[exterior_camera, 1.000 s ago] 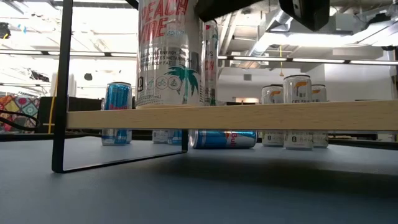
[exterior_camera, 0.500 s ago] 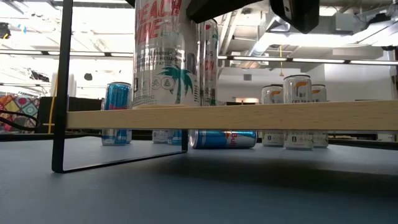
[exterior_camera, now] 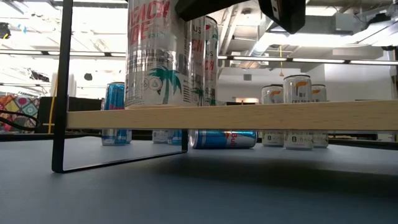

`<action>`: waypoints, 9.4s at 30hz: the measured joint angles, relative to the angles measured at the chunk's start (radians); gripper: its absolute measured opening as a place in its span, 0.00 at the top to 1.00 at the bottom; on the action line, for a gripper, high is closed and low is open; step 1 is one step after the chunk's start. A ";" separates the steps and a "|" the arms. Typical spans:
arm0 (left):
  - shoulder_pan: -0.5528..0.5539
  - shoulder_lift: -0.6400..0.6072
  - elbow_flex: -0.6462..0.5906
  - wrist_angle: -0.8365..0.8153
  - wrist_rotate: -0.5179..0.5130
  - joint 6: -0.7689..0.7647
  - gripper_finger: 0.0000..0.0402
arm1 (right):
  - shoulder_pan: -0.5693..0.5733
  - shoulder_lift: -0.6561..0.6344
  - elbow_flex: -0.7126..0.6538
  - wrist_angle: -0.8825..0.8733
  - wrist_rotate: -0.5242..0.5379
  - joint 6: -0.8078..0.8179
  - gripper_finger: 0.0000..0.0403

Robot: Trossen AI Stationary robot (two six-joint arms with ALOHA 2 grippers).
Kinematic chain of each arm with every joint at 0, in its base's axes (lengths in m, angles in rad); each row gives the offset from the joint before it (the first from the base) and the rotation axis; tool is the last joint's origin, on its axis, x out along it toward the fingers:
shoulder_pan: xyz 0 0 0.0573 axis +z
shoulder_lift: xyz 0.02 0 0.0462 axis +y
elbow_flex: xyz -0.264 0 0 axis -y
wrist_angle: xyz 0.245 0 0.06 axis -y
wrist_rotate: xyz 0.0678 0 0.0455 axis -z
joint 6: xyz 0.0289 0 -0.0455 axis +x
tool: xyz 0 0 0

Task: Place canned beverage on shelf
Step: Put the white pink soda can aligned with the other white pink soda cans on the shelf, then adjust the white pink soda cans on the shelf

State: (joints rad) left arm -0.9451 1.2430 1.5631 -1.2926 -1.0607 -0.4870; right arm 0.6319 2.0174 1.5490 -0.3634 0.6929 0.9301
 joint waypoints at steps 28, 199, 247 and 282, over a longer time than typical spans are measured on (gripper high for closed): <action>0.000 0.000 0.000 0.000 0.005 -0.011 0.13 | -0.015 0.000 0.000 0.002 -0.011 -0.057 1.00; 0.132 -0.229 -0.978 1.312 0.269 0.037 0.13 | -0.085 -0.031 0.000 -0.586 0.356 0.152 1.00; 0.132 -0.229 -0.978 1.370 0.287 0.086 0.13 | -0.174 -0.426 -0.719 0.436 0.309 -0.172 1.00; 0.132 -0.229 -0.978 1.366 0.287 0.113 0.13 | -0.225 -0.310 -0.644 0.582 0.112 -0.284 1.00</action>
State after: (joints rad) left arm -0.8135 1.0142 0.5854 0.0731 -0.7738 -0.3737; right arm 0.4064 1.7077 0.9047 0.2184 0.8045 0.6464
